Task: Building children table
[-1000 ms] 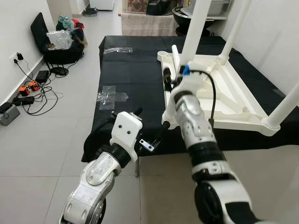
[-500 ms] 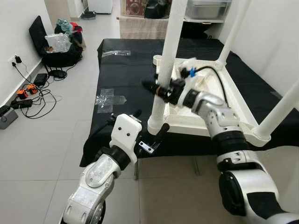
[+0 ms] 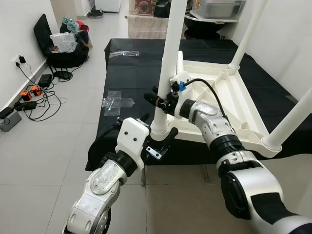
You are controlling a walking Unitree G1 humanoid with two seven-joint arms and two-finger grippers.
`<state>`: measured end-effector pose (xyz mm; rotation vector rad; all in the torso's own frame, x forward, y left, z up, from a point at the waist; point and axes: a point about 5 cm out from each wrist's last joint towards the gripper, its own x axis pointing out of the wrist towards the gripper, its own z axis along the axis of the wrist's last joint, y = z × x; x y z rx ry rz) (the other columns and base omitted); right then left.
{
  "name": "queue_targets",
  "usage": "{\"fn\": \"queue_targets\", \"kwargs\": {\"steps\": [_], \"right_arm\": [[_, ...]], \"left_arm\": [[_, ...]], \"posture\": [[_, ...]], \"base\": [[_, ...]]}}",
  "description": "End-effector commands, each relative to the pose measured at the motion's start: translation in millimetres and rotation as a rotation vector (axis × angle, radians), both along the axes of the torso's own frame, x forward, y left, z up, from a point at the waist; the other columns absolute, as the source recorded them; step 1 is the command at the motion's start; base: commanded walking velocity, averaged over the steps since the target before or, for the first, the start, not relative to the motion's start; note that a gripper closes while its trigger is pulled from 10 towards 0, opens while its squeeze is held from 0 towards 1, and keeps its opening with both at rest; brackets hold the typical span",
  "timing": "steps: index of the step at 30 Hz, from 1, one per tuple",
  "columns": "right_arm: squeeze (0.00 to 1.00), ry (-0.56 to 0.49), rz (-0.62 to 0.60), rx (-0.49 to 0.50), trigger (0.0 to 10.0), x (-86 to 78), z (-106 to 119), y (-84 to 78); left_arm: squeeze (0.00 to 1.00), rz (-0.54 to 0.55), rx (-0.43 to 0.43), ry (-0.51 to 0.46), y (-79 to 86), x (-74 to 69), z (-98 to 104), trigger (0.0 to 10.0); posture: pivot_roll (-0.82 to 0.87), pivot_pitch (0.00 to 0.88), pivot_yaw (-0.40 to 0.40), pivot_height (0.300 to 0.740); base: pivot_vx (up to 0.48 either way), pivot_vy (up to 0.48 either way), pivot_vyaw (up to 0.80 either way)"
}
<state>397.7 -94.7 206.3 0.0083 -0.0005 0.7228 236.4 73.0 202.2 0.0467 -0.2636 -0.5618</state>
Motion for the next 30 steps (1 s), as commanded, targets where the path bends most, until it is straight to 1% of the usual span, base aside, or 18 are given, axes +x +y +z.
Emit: {"fn": "queue_targets", "kwargs": {"steps": [1,3,4,5,6,7,9,12,17,19,20,21,22,23,24,27,28,30], "right_arm": [[0.00,-0.024,-0.076,0.022,0.0,5.0,12,-6.3],[0.00,-0.034,-0.219,0.040,0.0,8.6,14,-12.4],[0.00,-0.034,-0.219,0.040,0.0,8.6,14,-12.4],[0.00,-0.019,-0.411,0.069,0.0,10.9,14,-21.3],[0.00,-0.019,-0.411,0.069,0.0,10.9,14,-21.3],[0.00,0.008,-0.565,0.098,0.0,9.7,12,-26.5],[0.00,0.008,-0.565,0.098,0.0,9.7,12,-26.5],[0.00,0.032,-0.830,0.156,0.0,1.1,7,-29.9],[0.00,0.039,-0.994,0.215,0.0,-10.6,4,-24.9],[0.00,0.049,-0.987,0.233,0.0,-11.4,3,-20.0],[0.00,0.041,-0.884,0.240,10.0,-9.2,6,-6.8],[0.00,0.049,-0.786,0.283,10.0,-7.8,9,4.3],[0.00,0.049,-0.786,0.283,10.0,-7.8,9,4.3],[0.78,0.045,-0.698,0.303,10.0,-6.4,13,12.1],[1.00,0.023,-0.639,0.322,10.0,-6.0,18,15.5],[1.00,0.000,-0.606,0.331,10.0,-5.9,24,15.6],[0.00,-0.053,-0.562,0.313,10.0,-6.3,32,14.7],[0.00,-0.093,-0.498,0.315,10.0,-6.1,40,12.8]], "left_arm": [[0.00,-0.001,0.002,0.006,-1.4,-0.2,-2,10.0],[0.00,0.000,0.001,0.006,-1.3,-0.1,-2,10.0],[0.00,0.000,0.001,0.006,-1.3,-0.1,-2,10.0],[0.00,0.000,0.000,0.006,-1.2,-0.1,-2,10.0],[0.00,0.000,0.000,0.006,-1.2,-0.1,-2,10.0],[0.00,0.000,0.000,0.005,-1.2,-0.2,-2,10.0],[0.00,0.000,0.000,0.005,-1.2,-0.2,-2,10.0],[0.00,0.000,0.000,0.005,-1.1,-0.1,-1,10.0],[0.00,0.001,0.000,0.005,-1.5,0.0,-1,10.0],[0.00,0.000,0.000,0.006,-1.7,0.1,-1,10.0],[0.00,0.000,0.000,0.006,-2.0,0.3,-2,10.0],[0.00,-0.001,0.000,0.007,-2.2,0.3,-2,10.0],[0.00,-0.001,0.000,0.007,-2.2,0.3,-2,10.0],[0.00,-0.001,0.001,0.007,-2.1,0.3,-2,10.0],[0.00,-0.001,0.002,0.008,-1.8,0.3,-2,10.0],[0.00,0.000,0.002,0.008,-1.7,0.2,-2,10.0],[0.00,0.000,0.002,0.008,-1.5,0.0,-2,10.0],[0.00,0.001,0.003,0.008,-1.5,-0.2,-3,10.0]], "posture": [[0.06,0.030,-0.090,0.740],[0.06,0.032,-0.088,0.740],[0.06,0.032,-0.088,0.740],[0.06,0.032,-0.088,0.740],[0.06,0.032,-0.088,0.740],[0.06,0.033,-0.087,0.740],[0.06,0.033,-0.087,0.740],[0.06,0.035,-0.086,0.740],[0.06,0.035,-0.085,0.740],[0.05,0.035,-0.081,0.740],[0.05,0.036,-0.085,0.740],[0.05,0.036,-0.085,0.740],[0.05,0.036,-0.085,0.740],[0.05,0.036,-0.085,0.740],[0.05,0.035,-0.084,0.740],[0.05,0.032,-0.086,0.740],[0.06,0.028,-0.089,0.740],[0.06,0.024,-0.087,0.740]], "base": [[0.000,0.000,0.00],[0.000,0.000,0.00],[0.000,0.000,0.00],[0.000,0.000,0.00],[0.000,0.000,0.00],[0.000,0.000,0.00],[0.000,0.000,0.00],[0.000,0.000,0.00],[0.000,0.000,0.00],[0.000,0.000,0.00],[0.000,0.000,0.00],[0.000,0.000,0.00],[0.000,0.000,0.00],[0.000,0.000,0.00],[0.000,0.000,0.00],[0.000,0.000,0.00],[0.000,0.000,0.00],[0.000,0.000,0.00]]}}
